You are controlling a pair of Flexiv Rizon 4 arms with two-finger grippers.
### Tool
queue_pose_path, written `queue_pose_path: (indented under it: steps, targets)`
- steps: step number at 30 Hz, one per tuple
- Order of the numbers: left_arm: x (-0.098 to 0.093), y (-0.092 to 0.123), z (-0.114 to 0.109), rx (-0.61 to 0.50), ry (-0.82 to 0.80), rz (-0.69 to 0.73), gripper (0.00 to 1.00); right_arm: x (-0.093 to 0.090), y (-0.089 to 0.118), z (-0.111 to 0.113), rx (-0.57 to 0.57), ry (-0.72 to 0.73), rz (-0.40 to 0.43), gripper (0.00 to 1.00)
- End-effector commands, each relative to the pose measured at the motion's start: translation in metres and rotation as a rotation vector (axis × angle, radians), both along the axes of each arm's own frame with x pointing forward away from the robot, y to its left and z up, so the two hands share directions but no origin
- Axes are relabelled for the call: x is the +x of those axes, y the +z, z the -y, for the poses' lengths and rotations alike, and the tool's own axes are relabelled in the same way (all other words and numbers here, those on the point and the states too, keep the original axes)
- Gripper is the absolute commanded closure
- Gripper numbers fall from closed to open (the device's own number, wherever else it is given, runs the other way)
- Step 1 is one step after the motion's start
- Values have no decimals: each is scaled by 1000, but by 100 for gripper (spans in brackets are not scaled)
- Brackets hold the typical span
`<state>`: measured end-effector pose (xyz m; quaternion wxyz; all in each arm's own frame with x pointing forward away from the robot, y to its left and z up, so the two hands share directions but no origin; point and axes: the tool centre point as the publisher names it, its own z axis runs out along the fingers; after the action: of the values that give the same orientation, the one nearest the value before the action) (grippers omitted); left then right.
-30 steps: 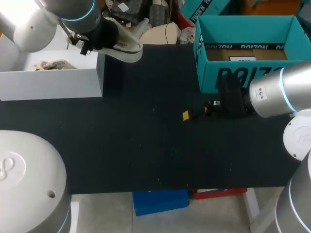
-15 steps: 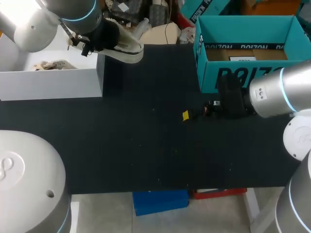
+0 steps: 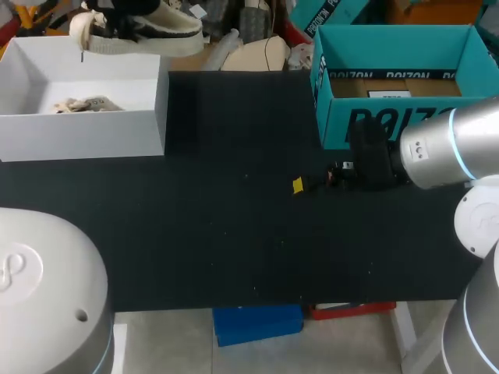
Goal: Take the shoe out of the shoebox, open the shoe tongue, remove and reinsert the insole, then place the shoe into the shoebox
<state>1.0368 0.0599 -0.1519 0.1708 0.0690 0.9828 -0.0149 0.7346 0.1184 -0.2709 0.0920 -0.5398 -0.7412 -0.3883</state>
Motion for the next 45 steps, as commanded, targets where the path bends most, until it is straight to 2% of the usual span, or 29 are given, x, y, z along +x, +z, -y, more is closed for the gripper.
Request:
queue_pose_path:
  steps: [1,16,21,27,30,32,35,45]
  targets:
    - [7,-6,-14,15,19,-10,100,0,0,-1,-2,-1,0,0]
    - [44,-54,-113,50,155,33,100,0,0,-1,-2,-1,0,0]
    - [60,-72,-134,50,198,20,100,0,0,-1,-2,-1,0,0]
    - [82,-102,-140,57,208,14,100,0,0,-1,-2,-1,0,0]
    - [95,-117,-138,102,191,35,100,0,0,-1,-2,-1,0,0]
    - [104,-126,-136,68,198,2,100,0,0,-1,-2,-1,0,0]
    - [113,-140,-134,84,184,-4,100,0,0,-1,-2,-1,0,0]
    - [131,-189,-128,81,175,-70,100,0,0,-1,-2,-1,0,0]
